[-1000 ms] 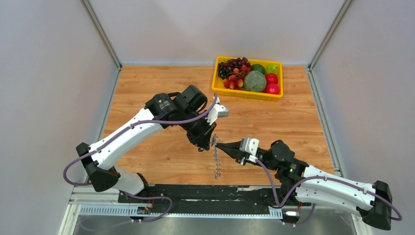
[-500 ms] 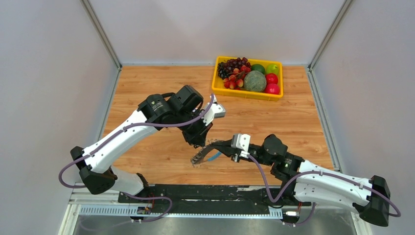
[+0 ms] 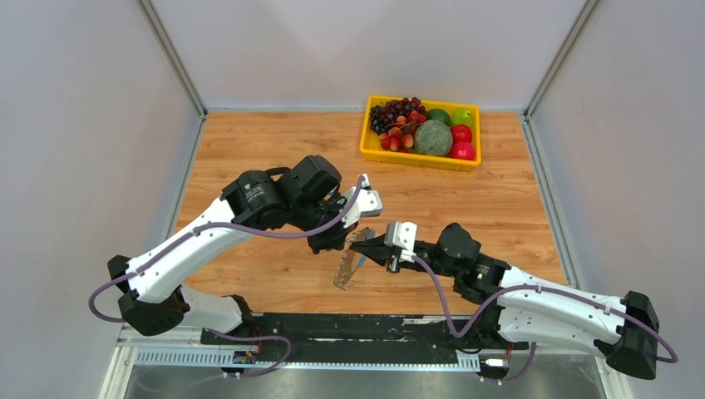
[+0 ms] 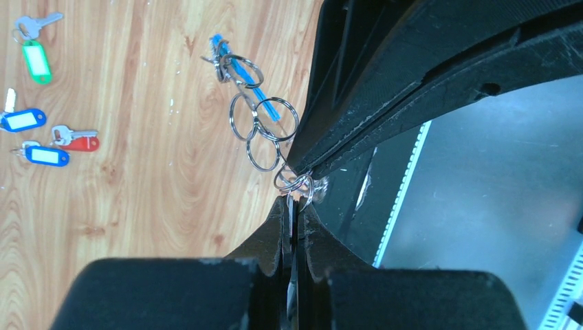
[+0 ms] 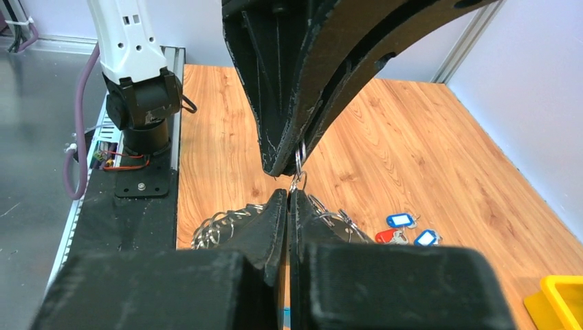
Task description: Remove the keys from the keyring
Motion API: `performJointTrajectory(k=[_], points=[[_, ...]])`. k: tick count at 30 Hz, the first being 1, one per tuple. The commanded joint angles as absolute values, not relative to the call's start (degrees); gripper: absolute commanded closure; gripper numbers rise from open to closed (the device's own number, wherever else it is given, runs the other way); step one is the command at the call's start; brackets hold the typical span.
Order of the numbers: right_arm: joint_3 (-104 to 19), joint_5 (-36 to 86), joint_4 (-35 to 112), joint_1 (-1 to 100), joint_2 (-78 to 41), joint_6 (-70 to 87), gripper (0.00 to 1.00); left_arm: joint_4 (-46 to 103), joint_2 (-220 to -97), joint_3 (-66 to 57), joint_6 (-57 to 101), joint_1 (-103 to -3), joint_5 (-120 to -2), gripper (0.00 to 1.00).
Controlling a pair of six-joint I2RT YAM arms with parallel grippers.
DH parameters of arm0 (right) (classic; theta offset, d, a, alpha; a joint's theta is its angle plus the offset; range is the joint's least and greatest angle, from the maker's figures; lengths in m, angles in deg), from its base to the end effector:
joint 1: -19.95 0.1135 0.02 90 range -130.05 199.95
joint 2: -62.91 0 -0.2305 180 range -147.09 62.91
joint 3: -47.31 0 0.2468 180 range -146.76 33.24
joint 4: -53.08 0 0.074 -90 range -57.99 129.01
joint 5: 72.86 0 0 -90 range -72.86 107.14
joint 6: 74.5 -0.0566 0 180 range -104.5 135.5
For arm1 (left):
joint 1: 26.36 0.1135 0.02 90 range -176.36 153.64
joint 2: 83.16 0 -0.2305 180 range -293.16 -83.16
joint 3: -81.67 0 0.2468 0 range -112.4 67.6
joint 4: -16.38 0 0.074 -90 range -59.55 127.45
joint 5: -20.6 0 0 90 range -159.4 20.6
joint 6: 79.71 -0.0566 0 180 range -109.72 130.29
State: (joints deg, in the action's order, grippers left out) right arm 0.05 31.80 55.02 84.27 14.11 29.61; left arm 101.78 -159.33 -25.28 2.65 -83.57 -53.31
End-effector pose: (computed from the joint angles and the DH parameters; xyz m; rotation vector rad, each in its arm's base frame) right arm 0.0927 0.2258 0.2812 -1.1873 1.1230 0.8812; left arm 0.1229 -0.2197 0.3589 1.5004 2.1423 -0.6846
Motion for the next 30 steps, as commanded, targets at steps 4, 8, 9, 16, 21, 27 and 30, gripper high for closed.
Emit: performJointTrajectory(k=[4, 8, 9, 16, 21, 27, 30], points=[[-2.5, 33.1, 52.4, 84.5, 12.0, 26.5, 1.0, 95.1, -154.5, -24.4, -1.8, -85.1, -54.1, 1.0], [-3.8, 33.2, 52.2, 84.5, 10.4, 25.4, 1.0, 93.9, -154.5, -23.0, -1.6, -85.8, -53.5, 1.0], [-4.0, 33.5, 52.2, 84.5, 10.1, 25.2, 1.0, 93.8, -154.6, -22.7, -1.5, -85.9, -53.6, 1.0], [-3.9, 33.0, 52.2, 84.5, 11.2, 24.5, 0.75, 92.5, -155.0, -22.1, -1.5, -86.2, -55.1, 1.0], [-1.3, 30.7, 52.0, 84.4, 16.9, 25.2, 0.59, 92.5, -153.4, -21.4, -3.5, -86.2, -56.7, 1.0], [-0.1, 28.3, 50.1, 84.1, 22.2, 25.8, 0.53, 92.7, -152.3, -19.8, -6.1, -86.2, -56.9, 1.0], [-0.6, 26.5, 48.8, 83.7, 23.6, 26.0, 0.53, 93.1, -152.4, -19.5, -6.8, -86.3, -57.7, 1.0]])
